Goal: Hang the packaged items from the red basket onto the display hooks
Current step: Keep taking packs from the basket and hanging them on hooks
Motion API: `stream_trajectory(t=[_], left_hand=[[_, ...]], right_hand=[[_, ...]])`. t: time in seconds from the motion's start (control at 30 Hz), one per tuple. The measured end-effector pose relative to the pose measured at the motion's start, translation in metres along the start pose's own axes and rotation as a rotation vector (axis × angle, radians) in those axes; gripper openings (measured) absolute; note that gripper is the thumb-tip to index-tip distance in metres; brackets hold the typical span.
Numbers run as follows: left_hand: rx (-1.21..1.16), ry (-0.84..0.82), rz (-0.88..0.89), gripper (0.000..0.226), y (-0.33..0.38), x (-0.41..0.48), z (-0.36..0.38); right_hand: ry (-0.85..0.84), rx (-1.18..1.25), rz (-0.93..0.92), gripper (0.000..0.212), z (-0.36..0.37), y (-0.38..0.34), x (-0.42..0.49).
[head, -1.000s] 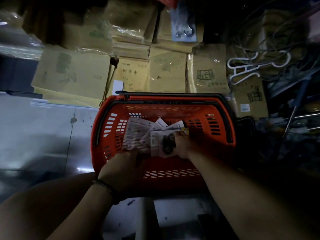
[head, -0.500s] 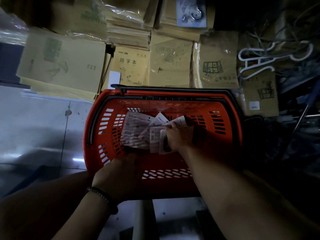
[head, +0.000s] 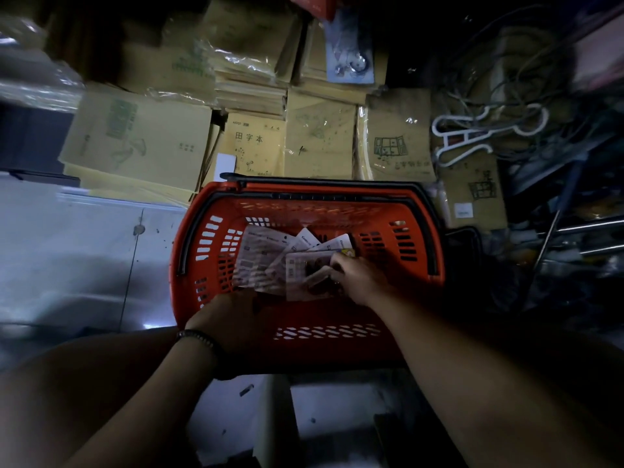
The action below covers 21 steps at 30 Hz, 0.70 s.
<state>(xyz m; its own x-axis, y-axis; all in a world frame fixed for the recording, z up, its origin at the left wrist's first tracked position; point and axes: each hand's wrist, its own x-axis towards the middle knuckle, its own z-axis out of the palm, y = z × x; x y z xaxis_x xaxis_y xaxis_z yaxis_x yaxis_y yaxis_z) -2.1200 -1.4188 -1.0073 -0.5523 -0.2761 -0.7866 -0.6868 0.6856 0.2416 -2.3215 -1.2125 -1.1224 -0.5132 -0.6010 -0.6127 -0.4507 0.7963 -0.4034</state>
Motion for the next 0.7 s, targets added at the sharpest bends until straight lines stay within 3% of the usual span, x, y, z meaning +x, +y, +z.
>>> stream_trajectory(t=[0.17, 0.23, 0.27, 0.4, 0.53, 0.7], left_hand=[[-0.028, -0.011, -0.004, 0.066, -0.011, 0.012, 0.008], [-0.134, -0.042, 0.021, 0.055, -0.013, 0.013, 0.01], [-0.262, -0.074, 0.0, 0.056, -0.01, 0.006, 0.006], [-1.33, -0.186, -0.274, 0.063, 0.003, -0.03, -0.005], [-1.689, -0.289, -0.213, 0.092, 0.021, -0.065, -0.024], [-1.9, -0.313, -0.008, 0.097, 0.046, -0.11, -0.041]], right_hand=[[0.154, 0.202, -0.052, 0.007, -0.034, -0.025, -0.034], [0.218, 0.261, -0.106, 0.011, -0.048, -0.038, -0.051], [0.257, 0.295, -0.131, 0.016, -0.055, -0.045, -0.061], [0.391, 0.364, -0.246, 0.02, -0.082, -0.071, -0.109], [0.443, 0.418, -0.353, 0.014, -0.104, -0.091, -0.155], [0.428, 0.384, -0.43, 0.016, -0.127, -0.107, -0.201]])
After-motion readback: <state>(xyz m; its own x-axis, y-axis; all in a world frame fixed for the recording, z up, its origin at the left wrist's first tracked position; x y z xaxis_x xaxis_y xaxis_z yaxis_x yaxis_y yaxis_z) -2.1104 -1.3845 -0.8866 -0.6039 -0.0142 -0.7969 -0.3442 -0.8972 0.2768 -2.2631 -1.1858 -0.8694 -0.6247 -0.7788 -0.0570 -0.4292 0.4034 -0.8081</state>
